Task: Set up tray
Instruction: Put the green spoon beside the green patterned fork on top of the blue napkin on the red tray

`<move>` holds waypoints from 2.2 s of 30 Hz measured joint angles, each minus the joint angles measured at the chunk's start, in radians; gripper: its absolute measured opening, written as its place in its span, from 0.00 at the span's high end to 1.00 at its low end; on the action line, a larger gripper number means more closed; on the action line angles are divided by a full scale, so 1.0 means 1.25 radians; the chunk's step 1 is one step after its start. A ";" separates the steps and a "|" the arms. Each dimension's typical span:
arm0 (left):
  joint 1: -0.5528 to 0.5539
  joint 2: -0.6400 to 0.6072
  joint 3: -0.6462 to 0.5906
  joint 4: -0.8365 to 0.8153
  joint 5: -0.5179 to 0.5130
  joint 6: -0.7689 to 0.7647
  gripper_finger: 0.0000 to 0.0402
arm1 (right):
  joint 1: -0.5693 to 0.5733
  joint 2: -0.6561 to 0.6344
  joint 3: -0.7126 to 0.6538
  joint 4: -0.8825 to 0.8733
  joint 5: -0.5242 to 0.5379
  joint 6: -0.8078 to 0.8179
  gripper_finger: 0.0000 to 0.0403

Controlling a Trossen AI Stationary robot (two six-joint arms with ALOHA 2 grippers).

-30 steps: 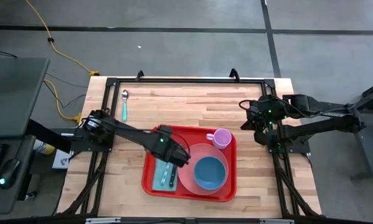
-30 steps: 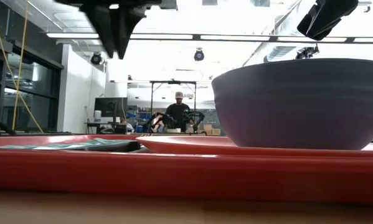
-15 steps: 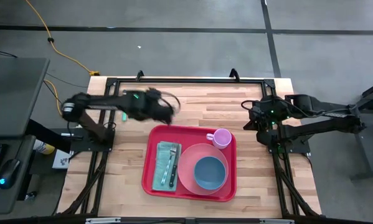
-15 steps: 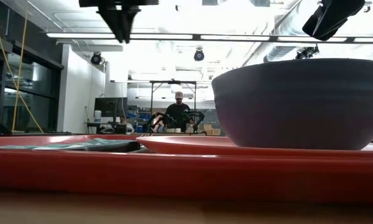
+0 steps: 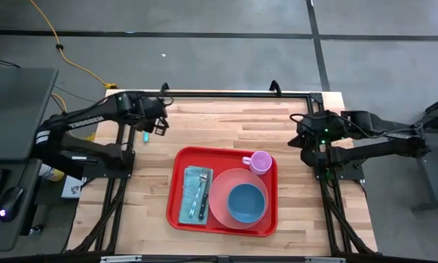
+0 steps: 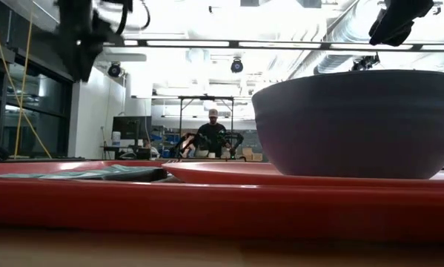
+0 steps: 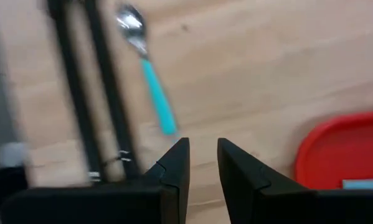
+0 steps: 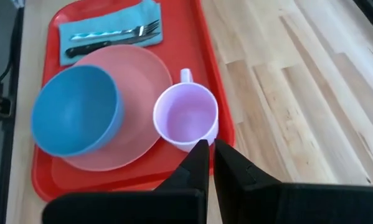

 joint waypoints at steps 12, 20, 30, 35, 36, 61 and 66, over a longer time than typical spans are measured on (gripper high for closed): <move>0.202 -0.111 -0.420 0.458 0.228 0.150 0.58 | 0.000 0.002 0.000 0.014 0.064 0.101 1.00; 0.301 -0.112 -0.438 0.461 0.177 0.231 0.27 | 0.000 0.003 0.000 0.016 0.073 0.163 1.00; 0.427 -0.064 -0.437 0.424 0.179 0.378 0.19 | 0.000 0.003 0.000 0.054 0.101 0.169 1.00; 0.450 -0.019 -0.437 0.440 0.182 0.415 0.22 | 0.000 0.003 0.000 0.079 0.103 0.180 1.00; 0.450 -0.009 -0.437 0.440 0.181 0.416 0.22 | 0.000 0.003 0.000 0.080 0.104 0.184 1.00; 0.449 0.201 -0.435 0.527 0.242 0.395 0.32 | 0.000 0.003 0.000 0.081 0.105 0.240 1.00; 0.449 0.202 -0.435 0.532 0.257 0.386 0.44 | 0.000 0.003 0.000 0.081 0.102 0.239 1.00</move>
